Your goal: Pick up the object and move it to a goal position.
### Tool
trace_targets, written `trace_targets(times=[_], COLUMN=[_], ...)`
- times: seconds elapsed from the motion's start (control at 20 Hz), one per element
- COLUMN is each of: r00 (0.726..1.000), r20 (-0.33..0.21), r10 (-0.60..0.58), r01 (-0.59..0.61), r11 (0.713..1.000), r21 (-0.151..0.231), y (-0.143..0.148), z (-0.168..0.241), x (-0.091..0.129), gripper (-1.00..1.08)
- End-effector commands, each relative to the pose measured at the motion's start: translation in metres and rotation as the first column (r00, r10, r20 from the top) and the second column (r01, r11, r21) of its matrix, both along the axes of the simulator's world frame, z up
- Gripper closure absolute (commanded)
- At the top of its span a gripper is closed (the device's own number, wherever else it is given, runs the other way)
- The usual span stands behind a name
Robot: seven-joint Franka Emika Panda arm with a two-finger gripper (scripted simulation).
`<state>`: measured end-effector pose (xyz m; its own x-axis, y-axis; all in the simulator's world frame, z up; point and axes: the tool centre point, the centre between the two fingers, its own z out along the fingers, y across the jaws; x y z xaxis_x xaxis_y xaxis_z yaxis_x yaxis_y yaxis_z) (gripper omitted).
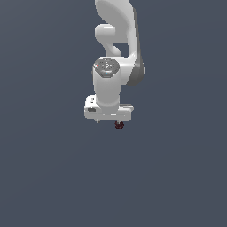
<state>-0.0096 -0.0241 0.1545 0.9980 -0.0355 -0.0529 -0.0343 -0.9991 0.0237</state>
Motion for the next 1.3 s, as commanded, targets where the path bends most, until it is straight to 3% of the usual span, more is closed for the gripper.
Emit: trace_targets(times=[0.0,0.5,0.9,1.25], r00=[1.0,1.0,1.0,0.995], r20=[0.0,0.008,0.011,0.023], r10=[0.0,-0.016,0.012,0.097], r01=[0.0,0.016,-0.012,-0.097], r11=[1.0,1.0,1.0,0.995], r21=[0.0,-0.018,-0.013,-0.002], y=[0.0,-0.035,-0.025,0.003], z=[0.0,0.005,-0.004,-0.029], x=[0.0,0.003,-0.002,-0.018], gripper=[-0.92,-0.92,-0.92,-0.92])
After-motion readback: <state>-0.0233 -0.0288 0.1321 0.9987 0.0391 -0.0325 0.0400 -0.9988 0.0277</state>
